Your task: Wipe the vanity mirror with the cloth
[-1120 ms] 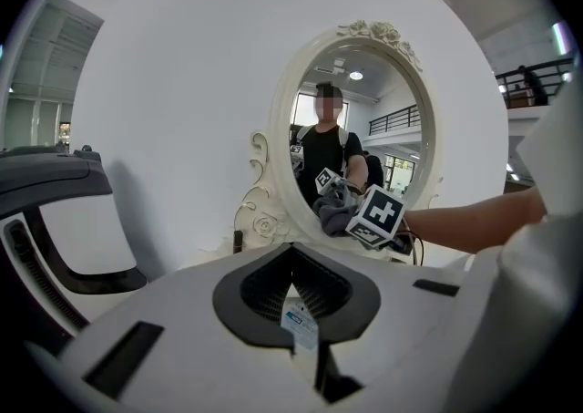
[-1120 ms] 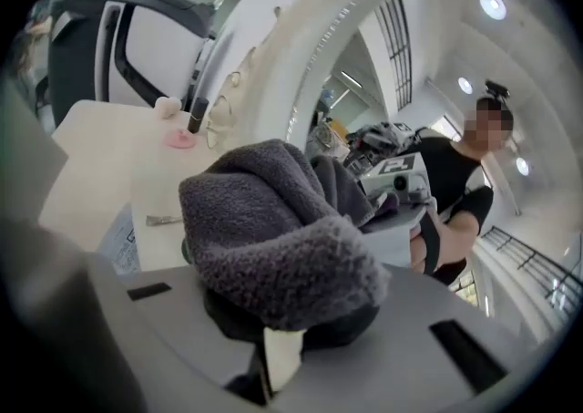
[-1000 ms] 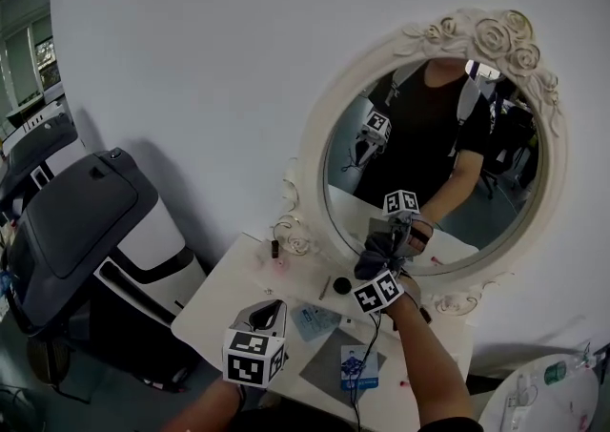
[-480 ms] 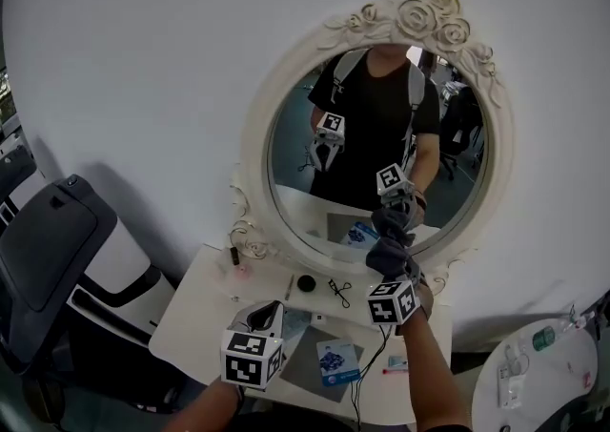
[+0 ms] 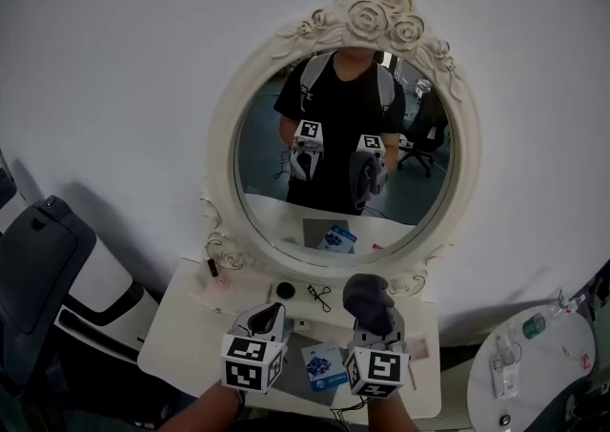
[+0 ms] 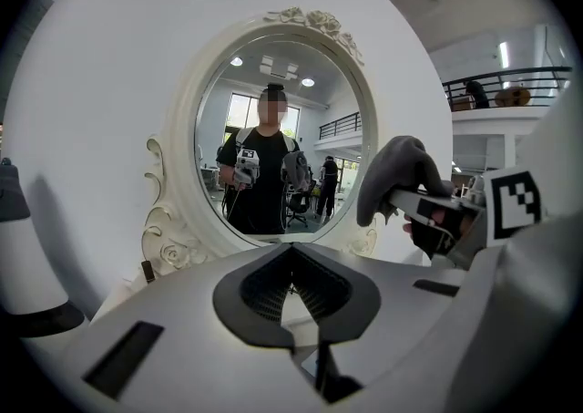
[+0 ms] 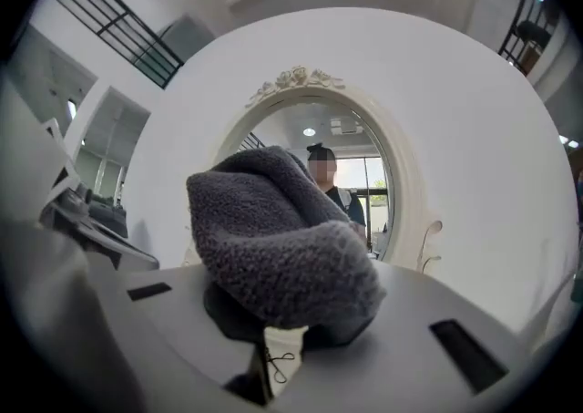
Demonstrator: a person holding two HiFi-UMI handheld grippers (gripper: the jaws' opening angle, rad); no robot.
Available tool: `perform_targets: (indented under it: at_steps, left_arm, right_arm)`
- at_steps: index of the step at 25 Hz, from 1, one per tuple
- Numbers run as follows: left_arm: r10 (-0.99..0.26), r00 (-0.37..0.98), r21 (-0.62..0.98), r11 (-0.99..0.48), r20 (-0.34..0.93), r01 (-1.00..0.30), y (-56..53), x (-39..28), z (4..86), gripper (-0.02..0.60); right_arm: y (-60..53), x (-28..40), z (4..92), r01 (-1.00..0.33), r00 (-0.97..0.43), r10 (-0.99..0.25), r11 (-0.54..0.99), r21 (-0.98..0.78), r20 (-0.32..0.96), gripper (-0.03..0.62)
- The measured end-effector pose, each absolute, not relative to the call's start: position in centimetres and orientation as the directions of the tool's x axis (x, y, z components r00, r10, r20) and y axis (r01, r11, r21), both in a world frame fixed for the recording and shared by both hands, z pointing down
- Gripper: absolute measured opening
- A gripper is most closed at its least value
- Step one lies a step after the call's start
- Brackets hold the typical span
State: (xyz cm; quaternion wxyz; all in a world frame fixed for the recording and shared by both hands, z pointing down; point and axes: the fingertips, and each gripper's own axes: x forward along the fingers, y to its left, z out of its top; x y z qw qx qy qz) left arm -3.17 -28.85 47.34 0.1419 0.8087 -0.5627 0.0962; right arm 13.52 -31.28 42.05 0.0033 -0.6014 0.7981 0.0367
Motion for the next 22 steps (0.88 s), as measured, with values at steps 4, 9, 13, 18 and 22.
perform_targets:
  at_steps: [4, 9, 13, 18, 22]
  left_arm:
    - [-0.882, 0.357, 0.117, -0.338, 0.308, -0.934, -29.0, -2.6, 47.3, 0.003]
    - [-0.874, 0.368, 0.120, -0.348, 0.316, -0.930, -29.1, -2.1, 47.7, 0.003]
    - [-0.868, 0.375, 0.123, -0.355, 0.324, -0.927, -29.2, -2.2, 48.2, 0.003]
    - [-0.869, 0.373, 0.125, -0.352, 0.324, -0.928, -29.3, -2.5, 48.3, 0.003]
    - [-0.867, 0.371, 0.125, -0.350, 0.331, -0.928, -29.5, -2.8, 48.7, 0.003]
  right_arm:
    - [-29.8, 12.6, 44.5, -0.953, -0.303, -0.953, 0.303, 0.004, -0.010, 0.035]
    - [-30.2, 12.6, 45.0, -0.958, -0.287, -0.958, 0.287, 0.008, 0.012, 0.035]
    - [-30.4, 12.0, 44.7, -0.953, -0.297, -0.955, 0.297, 0.061, 0.009, 0.035]
    - [-30.6, 11.0, 44.0, -0.942, -0.324, -0.946, 0.323, 0.095, -0.003, 0.035]
    - [-30.6, 10.8, 43.7, -0.942, -0.327, -0.945, 0.325, 0.082, -0.003, 0.035]
